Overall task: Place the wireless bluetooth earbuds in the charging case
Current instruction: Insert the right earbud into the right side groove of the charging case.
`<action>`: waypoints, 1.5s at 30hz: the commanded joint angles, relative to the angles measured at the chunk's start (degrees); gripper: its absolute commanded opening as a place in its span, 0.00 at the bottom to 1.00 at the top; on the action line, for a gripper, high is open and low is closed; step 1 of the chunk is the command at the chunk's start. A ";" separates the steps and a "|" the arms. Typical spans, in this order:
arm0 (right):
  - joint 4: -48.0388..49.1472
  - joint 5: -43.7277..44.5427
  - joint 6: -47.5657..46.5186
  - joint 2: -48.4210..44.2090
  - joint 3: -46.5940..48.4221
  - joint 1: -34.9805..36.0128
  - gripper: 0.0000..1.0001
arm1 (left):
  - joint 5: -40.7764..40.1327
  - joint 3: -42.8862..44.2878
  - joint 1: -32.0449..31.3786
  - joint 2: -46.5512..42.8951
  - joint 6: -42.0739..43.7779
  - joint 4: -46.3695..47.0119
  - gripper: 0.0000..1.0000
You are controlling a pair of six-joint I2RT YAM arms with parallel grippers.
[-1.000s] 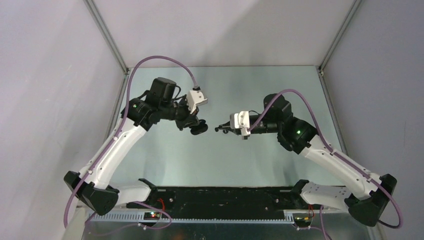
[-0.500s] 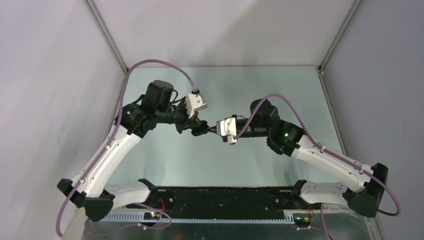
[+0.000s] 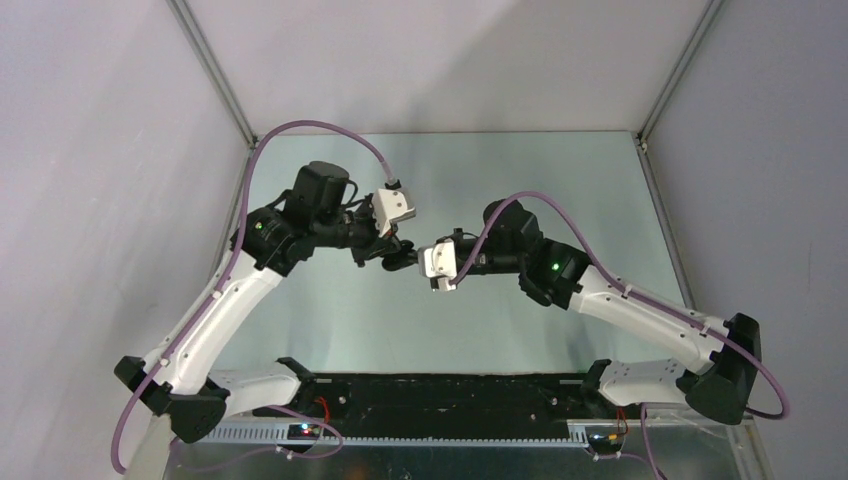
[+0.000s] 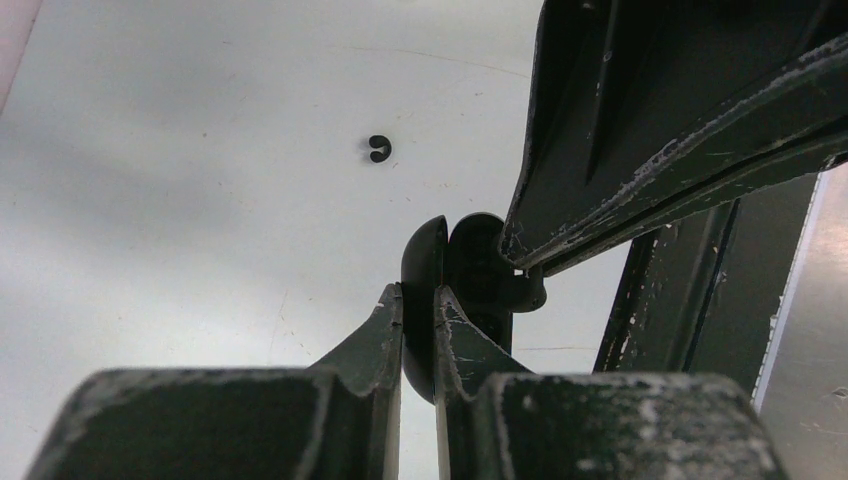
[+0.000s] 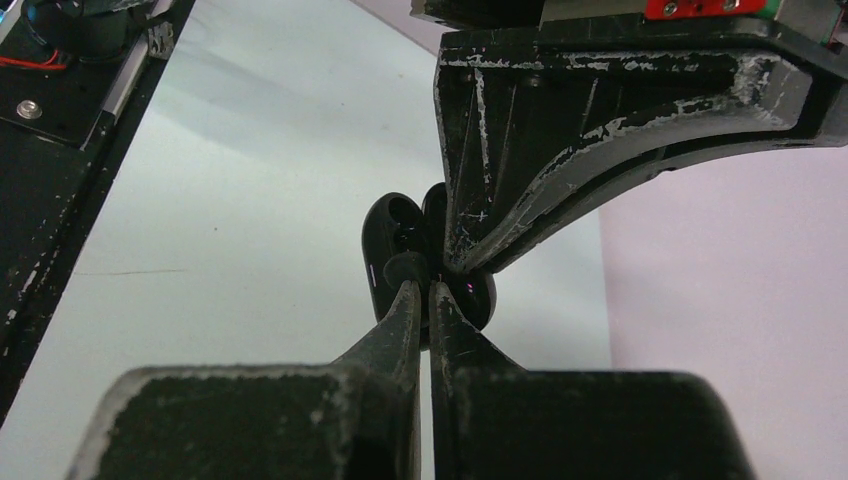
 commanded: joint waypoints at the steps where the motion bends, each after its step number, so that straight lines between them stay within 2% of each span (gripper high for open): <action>1: 1.86 1.72 -1.23 0.32 2.47 0.42 0.00 | -0.12 1.31 -0.44 -1.24 1.19 1.87 0.00; 29: 3.09 4.34 1.78 1.87 2.51 0.91 0.00 | -0.28 1.32 -0.42 -1.04 0.90 1.84 0.00; 43: -0.48 5.96 1.14 2.86 2.48 0.47 0.00 | -1.09 1.12 -0.44 -1.47 2.48 1.85 0.00; 45: -0.23 6.06 1.62 2.79 2.50 0.43 0.03 | -0.77 1.00 -0.43 -1.68 2.56 1.84 0.00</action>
